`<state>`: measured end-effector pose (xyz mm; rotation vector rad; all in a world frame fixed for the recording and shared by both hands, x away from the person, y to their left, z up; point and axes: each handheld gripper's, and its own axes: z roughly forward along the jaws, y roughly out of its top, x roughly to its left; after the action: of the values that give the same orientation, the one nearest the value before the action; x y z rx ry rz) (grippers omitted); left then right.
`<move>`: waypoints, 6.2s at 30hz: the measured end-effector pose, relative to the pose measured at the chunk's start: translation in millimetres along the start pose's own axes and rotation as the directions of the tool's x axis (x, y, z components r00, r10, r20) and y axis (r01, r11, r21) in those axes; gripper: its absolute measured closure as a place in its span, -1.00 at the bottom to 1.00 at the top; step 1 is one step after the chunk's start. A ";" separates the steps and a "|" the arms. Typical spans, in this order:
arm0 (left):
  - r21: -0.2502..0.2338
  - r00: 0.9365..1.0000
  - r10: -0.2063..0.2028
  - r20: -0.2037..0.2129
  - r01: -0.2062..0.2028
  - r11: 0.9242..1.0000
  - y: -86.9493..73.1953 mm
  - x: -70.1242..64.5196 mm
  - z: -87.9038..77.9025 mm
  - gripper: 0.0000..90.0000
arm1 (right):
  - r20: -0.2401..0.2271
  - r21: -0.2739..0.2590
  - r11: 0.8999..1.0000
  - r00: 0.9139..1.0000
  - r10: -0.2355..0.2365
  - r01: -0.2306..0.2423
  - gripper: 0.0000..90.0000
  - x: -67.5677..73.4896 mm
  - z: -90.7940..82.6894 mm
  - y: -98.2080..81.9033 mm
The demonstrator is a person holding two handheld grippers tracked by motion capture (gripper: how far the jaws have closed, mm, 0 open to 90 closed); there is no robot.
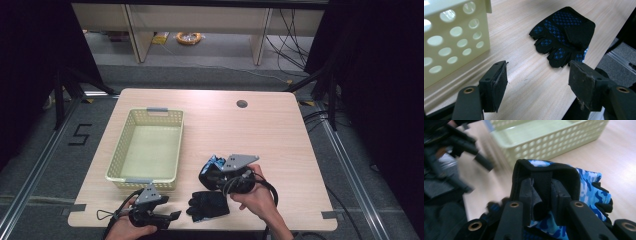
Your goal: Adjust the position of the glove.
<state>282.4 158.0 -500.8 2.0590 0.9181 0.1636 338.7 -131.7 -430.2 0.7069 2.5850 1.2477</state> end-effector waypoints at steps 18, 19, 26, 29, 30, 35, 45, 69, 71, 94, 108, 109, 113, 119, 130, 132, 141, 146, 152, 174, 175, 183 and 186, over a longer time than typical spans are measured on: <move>-0.007 1.000 -0.008 -0.012 0.008 1.000 6.6 0.4 1.4 -0.42 | -0.127 0.091 0.984 0.982 -0.142 0.154 0.59 40.9 9.7 -40.8; -0.021 1.000 -0.022 -0.013 0.021 1.000 8.0 -0.4 2.3 -0.42 | -0.141 0.091 0.982 0.978 -0.152 0.166 0.58 40.7 10.8 -42.5; -0.004 1.000 0.002 0.005 -0.002 1.000 17.5 -5.1 8.1 -0.41 | -0.158 0.138 0.977 0.977 -0.142 0.164 0.47 47.7 14.7 -55.8; 0.003 1.000 -0.003 0.022 0.003 1.000 23.3 -10.1 14.4 -0.38 | -0.146 0.124 0.979 0.979 -0.144 0.163 0.27 48.7 13.7 -58.6; 0.006 1.000 -0.001 0.017 0.001 1.000 24.8 -11.0 15.8 -0.38 | -0.137 0.114 0.983 0.982 -0.131 0.147 0.17 49.4 11.5 -58.6; -0.002 0.999 0.014 0.052 -0.014 1.000 35.1 -17.9 22.9 -0.30 | -0.045 0.082 0.996 0.999 -0.025 0.028 0.05 47.2 -9.7 -61.2; 0.033 0.993 0.028 0.117 -0.032 0.999 49.5 -34.3 41.5 -0.16 | 0.182 0.044 0.946 0.934 0.307 -0.320 0.11 12.7 -24.9 -82.6; 0.003 0.985 0.113 0.134 -0.114 0.993 47.3 -59.3 31.0 0.89 | 0.084 0.043 0.985 0.983 0.163 -0.167 0.98 6.9 -15.4 -46.1; -0.021 0.984 0.097 0.150 -0.095 0.995 46.0 -63.9 25.3 0.89 | 0.087 0.037 0.989 0.986 0.142 -0.146 0.98 6.4 -15.7 -35.0; 0.002 0.985 0.028 0.171 -0.029 1.000 33.3 -65.9 47.8 0.77 | -0.042 0.184 0.983 0.999 0.019 -0.011 0.73 -10.5 61.2 1.2; 0.006 0.996 0.076 0.045 -0.077 0.997 23.3 -17.9 16.8 0.01 | 0.097 0.137 0.982 0.988 0.117 -0.130 0.21 10.6 2.3 -40.4; 0.016 0.995 0.091 0.040 -0.091 0.996 20.7 -14.9 17.7 0.00 | 0.097 0.135 0.984 0.990 0.105 -0.118 0.22 12.5 -0.5 -46.5; 0.059 0.992 0.119 0.051 -0.122 0.991 15.8 -6.7 21.7 -0.02 | 0.079 0.143 0.978 0.987 0.143 -0.153 0.24 23.1 -6.3 -63.4; 0.090 0.989 0.131 0.073 -0.137 0.986 13.4 -2.1 26.6 0.00 | 0.054 0.183 0.973 0.989 0.136 -0.143 0.28 25.1 -1.7 -73.3; 0.113 0.972 0.206 0.108 -0.218 0.969 14.5 -5.4 37.8 0.24 | 0.030 0.224 0.971 0.997 0.078 -0.083 0.54 25.6 13.5 -73.9; 0.104 0.973 0.201 0.114 -0.213 0.972 14.7 -6.2 39.1 0.37 | 0.027 0.236 0.967 0.996 0.090 -0.094 0.61 24.8 13.8 -73.5; 0.091 0.964 0.252 0.090 -0.260 0.961 18.5 -10.0 33.2 0.84 | 0.020 0.207 0.974 0.996 0.092 -0.094 0.92 20.6 12.2 -74.5; 0.040 0.967 0.242 0.082 -0.246 0.968 22.8 -19.3 20.9 0.89 | 0.035 0.191 0.978 0.997 0.073 -0.079 0.92 20.1 -1.0 -66.5; -0.010 0.952 0.285 0.108 -0.286 0.958 28.5 -41.1 7.6 0.90 | 0.059 0.181 0.983 0.998 0.010 -0.020 0.92 15.9 -9.1 -56.1; 0.102 0.938 0.335 0.086 -0.343 0.934 1.7 -47.2 29.5 0.63 | 0.057 0.255 0.963 0.995 0.079 -0.091 0.26 -11.5 10.2 -59.4; 0.100 0.939 0.334 0.086 -0.342 0.935 2.2 -46.4 27.5 0.61 | 0.058 0.257 0.961 0.994 0.092 -0.104 0.18 -12.5 5.9 -58.5; 0.108 0.968 0.249 0.032 -0.251 0.962 -1.2 -33.8 16.0 0.03 | 0.021 0.134 0.967 0.976 0.217 -0.218 -0.06 -9.5 -5.2 -49.8; 0.123 0.974 0.225 0.024 -0.226 0.966 -2.2 -34.4 18.1 -0.11 | 0.007 0.163 0.960 0.973 0.229 -0.227 -0.14 -2.2 5.4 -43.5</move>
<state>264.0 124.2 -506.7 2.2767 0.7009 0.2220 327.9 -152.2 -467.5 1.0594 2.6992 1.1082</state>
